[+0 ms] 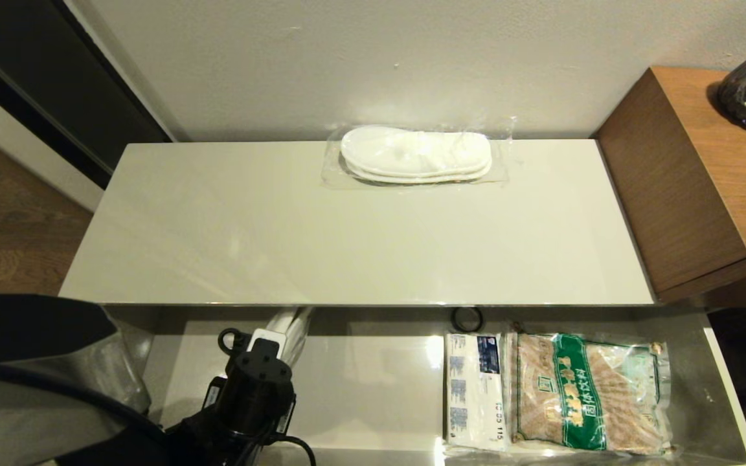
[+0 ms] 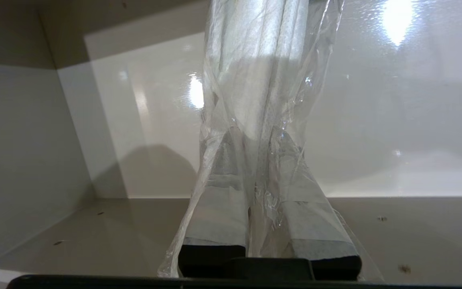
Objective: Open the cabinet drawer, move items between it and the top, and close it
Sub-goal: Put the disposable slippers in the drawer
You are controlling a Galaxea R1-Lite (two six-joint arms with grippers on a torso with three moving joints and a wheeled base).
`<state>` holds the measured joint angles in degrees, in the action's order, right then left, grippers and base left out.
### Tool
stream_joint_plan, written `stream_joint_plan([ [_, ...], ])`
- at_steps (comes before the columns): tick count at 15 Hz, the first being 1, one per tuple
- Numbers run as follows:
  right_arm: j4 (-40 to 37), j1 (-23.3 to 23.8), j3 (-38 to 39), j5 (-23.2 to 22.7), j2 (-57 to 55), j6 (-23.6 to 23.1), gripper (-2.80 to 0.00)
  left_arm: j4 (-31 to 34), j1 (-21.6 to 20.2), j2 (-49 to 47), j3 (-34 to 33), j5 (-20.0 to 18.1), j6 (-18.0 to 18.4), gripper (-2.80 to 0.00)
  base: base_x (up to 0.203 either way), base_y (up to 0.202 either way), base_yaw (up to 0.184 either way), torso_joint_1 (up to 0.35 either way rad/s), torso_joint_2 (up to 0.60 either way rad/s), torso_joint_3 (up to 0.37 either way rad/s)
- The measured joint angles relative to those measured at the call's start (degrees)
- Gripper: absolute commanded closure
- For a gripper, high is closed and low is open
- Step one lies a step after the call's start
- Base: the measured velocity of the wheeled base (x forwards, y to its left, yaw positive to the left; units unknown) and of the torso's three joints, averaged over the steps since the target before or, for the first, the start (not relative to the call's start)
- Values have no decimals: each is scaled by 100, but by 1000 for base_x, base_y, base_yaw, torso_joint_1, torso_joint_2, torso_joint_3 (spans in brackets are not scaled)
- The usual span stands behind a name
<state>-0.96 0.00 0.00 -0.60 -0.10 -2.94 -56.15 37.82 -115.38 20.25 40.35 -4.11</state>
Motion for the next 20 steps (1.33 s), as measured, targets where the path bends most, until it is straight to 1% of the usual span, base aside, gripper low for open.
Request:
stream_joint_plan([
  [5,0,0,0,0,0,-1,0,12,-3,-390,349,70,-76,0,0,0,0,0,0,0],
  [8,-2,0,0,0,0,-1,0,19,-33,-704,685,343,-175,0,0,0,0,0,0,0],
  [9,-2,0,0,0,0,1,0,12,-37,-831,750,406,-251,0,0,0,0,0,0,0],
  [10,-2,0,0,0,0,-1,0,13,-37,-945,837,513,-402,0,0,0,0,0,0,0],
  [12,0,0,0,2,0,1,0,-5,-52,-1063,900,628,-466,0,0,0,0,0,0,0],
  [15,0,0,0,2,0,-1,0,78,-56,-957,930,637,-425,0,0,0,0,0,0,0],
  [18,-1,0,0,0,0,-1,0,84,-55,-620,836,639,-170,0,0,0,0,0,0,0],
  [20,-2,0,0,2,0,-1,0,84,-51,-343,609,633,-37,0,0,0,0,0,0,0],
])
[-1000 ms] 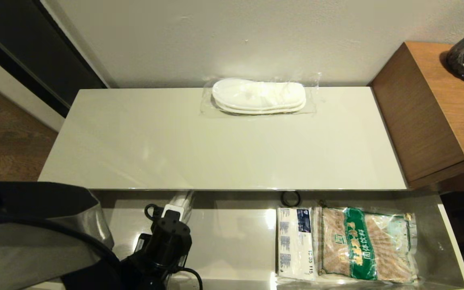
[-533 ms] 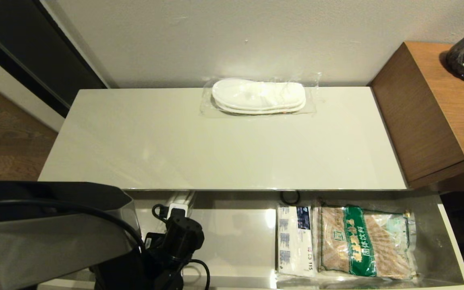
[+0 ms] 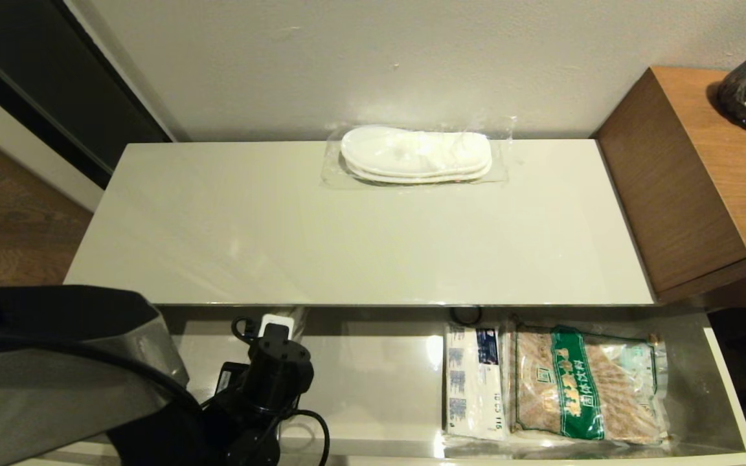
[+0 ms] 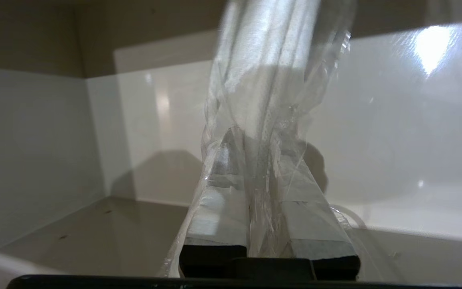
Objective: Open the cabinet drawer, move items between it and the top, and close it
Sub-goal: Put the disposable slippers in the drawer, then pick up the disposable slippers on the table
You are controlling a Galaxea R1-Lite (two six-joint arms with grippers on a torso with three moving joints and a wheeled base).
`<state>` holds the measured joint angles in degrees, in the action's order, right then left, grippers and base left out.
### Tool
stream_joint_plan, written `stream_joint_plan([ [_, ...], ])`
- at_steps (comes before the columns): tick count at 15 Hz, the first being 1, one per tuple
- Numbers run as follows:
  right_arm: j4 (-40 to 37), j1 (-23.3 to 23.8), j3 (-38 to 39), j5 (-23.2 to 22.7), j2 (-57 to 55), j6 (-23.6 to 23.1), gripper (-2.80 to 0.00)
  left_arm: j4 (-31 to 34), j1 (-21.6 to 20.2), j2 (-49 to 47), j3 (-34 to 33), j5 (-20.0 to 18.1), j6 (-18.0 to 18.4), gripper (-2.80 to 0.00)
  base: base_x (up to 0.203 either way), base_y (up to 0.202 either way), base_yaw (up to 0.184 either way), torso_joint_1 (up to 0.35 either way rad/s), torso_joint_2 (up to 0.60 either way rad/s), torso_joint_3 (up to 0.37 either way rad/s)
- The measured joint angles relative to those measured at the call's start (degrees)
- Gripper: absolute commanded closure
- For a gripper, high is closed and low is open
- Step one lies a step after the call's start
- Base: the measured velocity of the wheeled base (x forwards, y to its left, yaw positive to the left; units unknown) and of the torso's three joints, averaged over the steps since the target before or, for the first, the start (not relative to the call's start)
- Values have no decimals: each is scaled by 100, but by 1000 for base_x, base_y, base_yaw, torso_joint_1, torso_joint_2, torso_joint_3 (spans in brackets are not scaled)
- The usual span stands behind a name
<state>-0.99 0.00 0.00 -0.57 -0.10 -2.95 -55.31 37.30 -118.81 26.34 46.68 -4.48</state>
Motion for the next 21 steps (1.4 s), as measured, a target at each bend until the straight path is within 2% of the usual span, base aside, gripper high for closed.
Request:
stream_joint_plan([
  [4,2,0,0,-2,0,0,0,-34,10,208,-330,-10,8,0,0,0,0,0,0,0],
  [5,3,0,0,-2,0,0,0,-64,16,194,-358,-8,5,-280,0,0,0,0,0,0],
  [13,0,0,0,-2,0,0,0,-46,23,298,-332,6,5,-280,0,0,0,0,0,0],
  [16,1,0,0,-1,0,0,0,215,23,998,-345,-2,338,-280,0,0,0,0,0,0],
  [19,1,0,0,-1,0,0,0,1082,23,2264,-84,-79,784,-280,0,0,0,0,0,0],
  [21,0,0,0,0,0,0,0,2327,23,3105,570,-257,1068,-280,0,0,0,0,0,0],
])
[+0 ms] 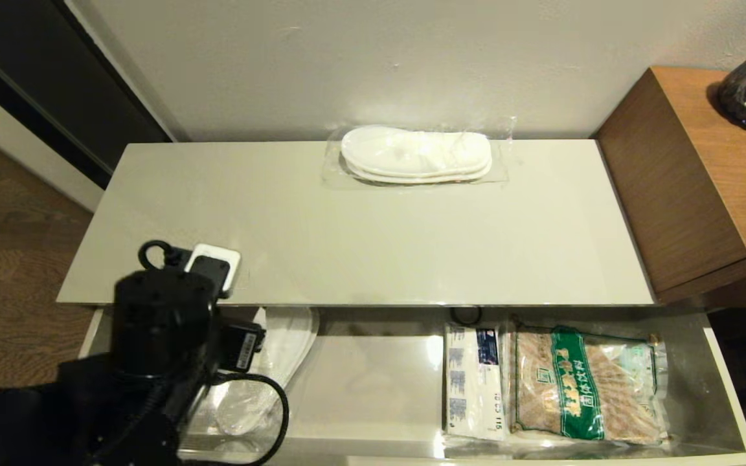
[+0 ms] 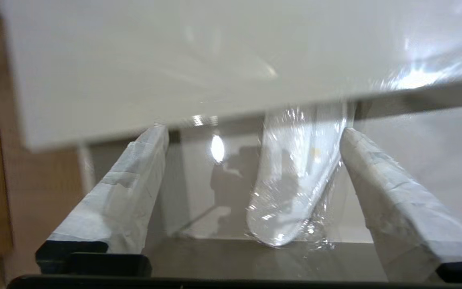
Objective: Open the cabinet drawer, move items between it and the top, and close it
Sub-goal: Pick up the disposable slippers on the table
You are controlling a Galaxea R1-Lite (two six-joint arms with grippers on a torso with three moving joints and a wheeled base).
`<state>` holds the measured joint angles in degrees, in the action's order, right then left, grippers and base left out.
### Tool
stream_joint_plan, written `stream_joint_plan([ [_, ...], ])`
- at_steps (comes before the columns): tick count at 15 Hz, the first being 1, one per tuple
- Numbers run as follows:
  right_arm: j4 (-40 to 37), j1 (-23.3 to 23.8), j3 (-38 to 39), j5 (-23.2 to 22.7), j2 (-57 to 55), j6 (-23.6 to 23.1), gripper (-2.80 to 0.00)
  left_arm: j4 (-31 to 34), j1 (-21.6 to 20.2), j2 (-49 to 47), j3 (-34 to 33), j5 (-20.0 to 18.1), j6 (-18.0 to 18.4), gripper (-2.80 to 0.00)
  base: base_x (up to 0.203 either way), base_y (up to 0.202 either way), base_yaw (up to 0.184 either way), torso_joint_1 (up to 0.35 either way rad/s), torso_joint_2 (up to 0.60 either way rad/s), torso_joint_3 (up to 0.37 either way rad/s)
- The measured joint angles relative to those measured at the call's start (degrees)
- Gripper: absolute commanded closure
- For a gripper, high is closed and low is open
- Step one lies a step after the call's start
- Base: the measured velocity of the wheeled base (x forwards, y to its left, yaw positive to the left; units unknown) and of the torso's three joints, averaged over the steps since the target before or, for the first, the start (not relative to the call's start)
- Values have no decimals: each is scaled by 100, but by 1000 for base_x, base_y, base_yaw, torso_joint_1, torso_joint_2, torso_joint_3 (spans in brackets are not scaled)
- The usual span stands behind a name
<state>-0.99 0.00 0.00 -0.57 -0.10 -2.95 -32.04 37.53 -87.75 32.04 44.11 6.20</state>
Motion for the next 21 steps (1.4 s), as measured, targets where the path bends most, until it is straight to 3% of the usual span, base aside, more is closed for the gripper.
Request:
stream_joint_plan([
  [3,3,0,0,-4,0,0,0,1745,-44,440,1086,-114,459,-280,0,0,0,0,0,0],
  [5,2,0,0,-2,0,-2,0,2038,-124,124,1693,-137,1077,-280,0,0,0,0,0,0],
  [8,2,0,0,-2,0,0,0,1395,-193,-688,2569,-160,2029,-280,0,0,0,0,0,0],
  [13,2,0,0,-2,0,0,0,-1076,-243,-2119,3520,-421,3986,-280,0,0,0,0,0,0],
  [15,2,0,0,0,0,0,0,-1481,-258,-2575,3996,-485,4222,-280,0,0,0,0,0,0],
  [21,0,0,0,-2,0,0,0,-1531,-226,-3469,5055,-494,4453,-280,0,0,0,0,0,0],
])
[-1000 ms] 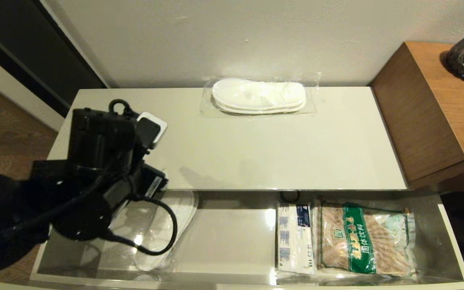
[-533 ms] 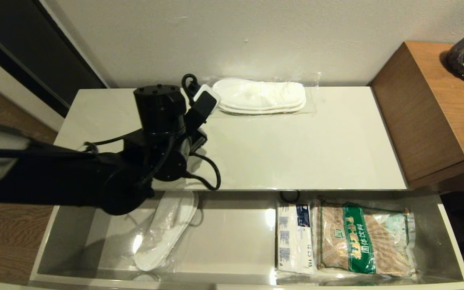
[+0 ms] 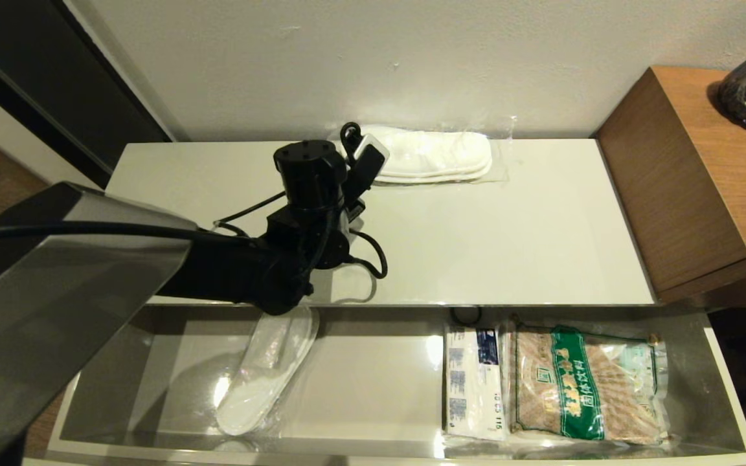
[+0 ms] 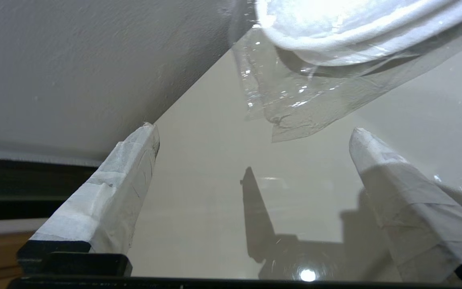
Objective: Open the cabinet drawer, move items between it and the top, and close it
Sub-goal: Pick up the disposable slippers on the table
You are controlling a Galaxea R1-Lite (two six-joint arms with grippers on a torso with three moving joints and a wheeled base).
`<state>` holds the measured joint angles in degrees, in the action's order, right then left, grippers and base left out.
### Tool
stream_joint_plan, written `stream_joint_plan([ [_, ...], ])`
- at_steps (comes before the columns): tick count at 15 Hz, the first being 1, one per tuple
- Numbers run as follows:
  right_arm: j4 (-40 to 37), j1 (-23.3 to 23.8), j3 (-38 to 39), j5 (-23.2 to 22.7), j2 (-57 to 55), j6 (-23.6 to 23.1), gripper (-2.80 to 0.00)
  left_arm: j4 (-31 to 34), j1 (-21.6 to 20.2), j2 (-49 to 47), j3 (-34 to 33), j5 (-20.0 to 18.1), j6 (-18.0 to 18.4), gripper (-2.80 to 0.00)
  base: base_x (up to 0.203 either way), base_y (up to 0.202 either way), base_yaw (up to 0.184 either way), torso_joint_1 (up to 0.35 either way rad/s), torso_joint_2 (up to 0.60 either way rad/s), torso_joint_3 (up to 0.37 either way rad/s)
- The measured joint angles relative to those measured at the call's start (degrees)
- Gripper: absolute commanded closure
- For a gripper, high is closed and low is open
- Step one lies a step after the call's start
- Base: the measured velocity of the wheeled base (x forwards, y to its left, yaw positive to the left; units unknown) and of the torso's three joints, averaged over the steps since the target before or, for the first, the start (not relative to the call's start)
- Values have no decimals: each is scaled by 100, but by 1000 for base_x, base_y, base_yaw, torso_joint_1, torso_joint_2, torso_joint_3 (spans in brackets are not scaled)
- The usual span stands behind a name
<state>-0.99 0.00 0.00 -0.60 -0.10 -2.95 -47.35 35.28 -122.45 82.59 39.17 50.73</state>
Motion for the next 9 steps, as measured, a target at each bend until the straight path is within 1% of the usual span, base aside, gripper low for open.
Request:
stream_joint_plan([
  [6,2,0,0,2,0,0,0,-282,33,-622,903,-50,702,-280,0,0,0,0,0,0],
  [9,2,0,0,-1,0,0,0,-410,61,-824,1008,-91,772,-280,0,0,0,0,0,0],
])
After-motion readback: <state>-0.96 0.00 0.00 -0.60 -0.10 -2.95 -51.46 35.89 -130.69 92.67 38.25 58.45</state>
